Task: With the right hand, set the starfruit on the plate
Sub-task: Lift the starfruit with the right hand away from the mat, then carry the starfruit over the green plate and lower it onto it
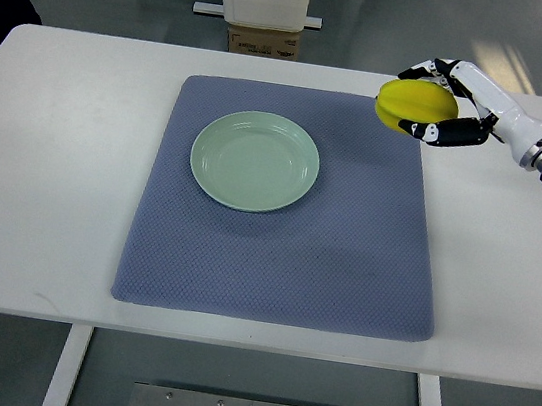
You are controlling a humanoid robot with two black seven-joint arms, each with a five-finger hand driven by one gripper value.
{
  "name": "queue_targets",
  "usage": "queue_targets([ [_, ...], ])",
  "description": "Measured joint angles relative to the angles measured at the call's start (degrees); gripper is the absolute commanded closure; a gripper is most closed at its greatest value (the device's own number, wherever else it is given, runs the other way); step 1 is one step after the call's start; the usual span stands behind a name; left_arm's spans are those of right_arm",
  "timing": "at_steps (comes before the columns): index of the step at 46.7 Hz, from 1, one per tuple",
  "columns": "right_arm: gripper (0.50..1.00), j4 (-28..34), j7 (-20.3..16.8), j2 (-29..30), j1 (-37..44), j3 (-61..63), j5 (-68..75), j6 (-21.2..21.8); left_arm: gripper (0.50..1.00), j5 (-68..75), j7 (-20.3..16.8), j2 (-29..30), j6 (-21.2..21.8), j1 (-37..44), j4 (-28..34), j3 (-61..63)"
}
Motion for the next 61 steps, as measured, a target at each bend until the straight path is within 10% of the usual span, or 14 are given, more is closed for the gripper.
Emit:
queue_targets([
  [61,1.0,-17.32,-2.96,28.45,-1.64,0.75,4.96,2.34,0.5,0.0,0.02,0.0,0.0,-0.02,0.0,-0.03],
])
